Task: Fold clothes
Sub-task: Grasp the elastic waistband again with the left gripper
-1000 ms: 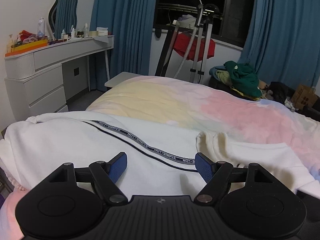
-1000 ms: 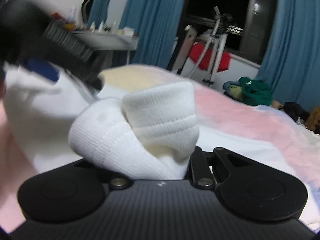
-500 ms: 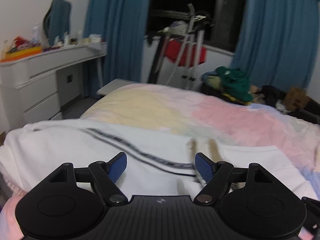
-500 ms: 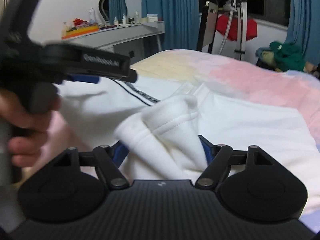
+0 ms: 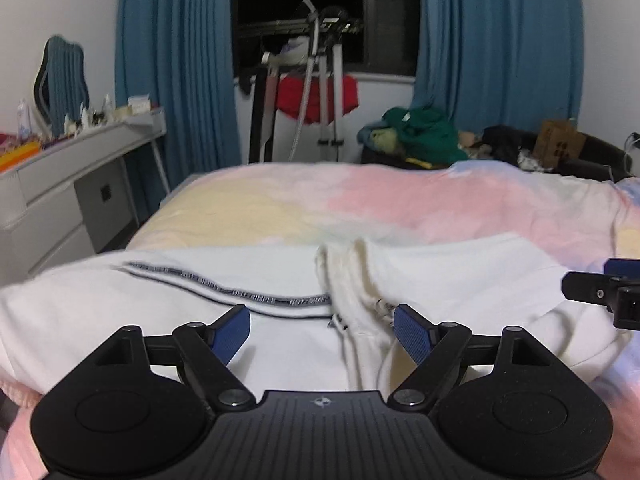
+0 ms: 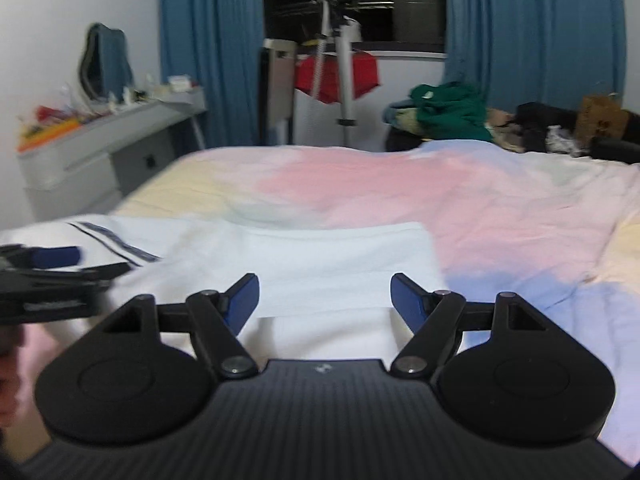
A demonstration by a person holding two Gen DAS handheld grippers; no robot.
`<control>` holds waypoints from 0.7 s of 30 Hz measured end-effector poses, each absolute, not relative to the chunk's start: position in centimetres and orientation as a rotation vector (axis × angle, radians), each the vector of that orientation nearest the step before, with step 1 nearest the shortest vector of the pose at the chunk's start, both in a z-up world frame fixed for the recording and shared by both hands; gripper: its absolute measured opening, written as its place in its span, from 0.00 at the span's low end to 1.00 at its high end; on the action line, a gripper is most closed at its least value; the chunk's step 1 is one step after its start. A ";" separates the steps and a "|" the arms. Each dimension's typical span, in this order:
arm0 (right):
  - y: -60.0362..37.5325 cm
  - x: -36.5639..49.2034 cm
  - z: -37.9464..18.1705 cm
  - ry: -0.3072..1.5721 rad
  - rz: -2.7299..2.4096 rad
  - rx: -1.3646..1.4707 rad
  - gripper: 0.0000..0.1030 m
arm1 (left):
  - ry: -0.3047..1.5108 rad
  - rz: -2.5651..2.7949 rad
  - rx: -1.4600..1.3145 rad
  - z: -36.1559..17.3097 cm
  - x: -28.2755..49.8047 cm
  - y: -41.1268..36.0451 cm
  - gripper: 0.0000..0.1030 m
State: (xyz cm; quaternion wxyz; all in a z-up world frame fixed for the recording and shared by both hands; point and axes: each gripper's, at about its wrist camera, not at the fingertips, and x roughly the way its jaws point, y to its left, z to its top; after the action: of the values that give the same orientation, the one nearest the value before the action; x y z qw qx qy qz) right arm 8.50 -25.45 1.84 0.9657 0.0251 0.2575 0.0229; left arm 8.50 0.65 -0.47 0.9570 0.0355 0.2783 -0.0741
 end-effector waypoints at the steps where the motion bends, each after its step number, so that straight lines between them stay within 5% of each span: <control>1: -25.6 8.9 1.3 0.540 0.030 0.052 0.72 | 0.583 -0.144 0.059 -0.7 8.8 0.9 0.78; 21: -25.9 10.4 -2.1 0.616 -0.071 0.121 0.72 | 0.671 -0.071 0.036 -1.2 9.5 3.3 0.79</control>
State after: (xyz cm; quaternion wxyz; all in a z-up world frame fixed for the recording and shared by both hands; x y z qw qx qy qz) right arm 10.35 -25.88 -2.12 0.9505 0.0597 0.3029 -0.0350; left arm 9.46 3.30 -1.23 0.9434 0.0178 0.3293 -0.0348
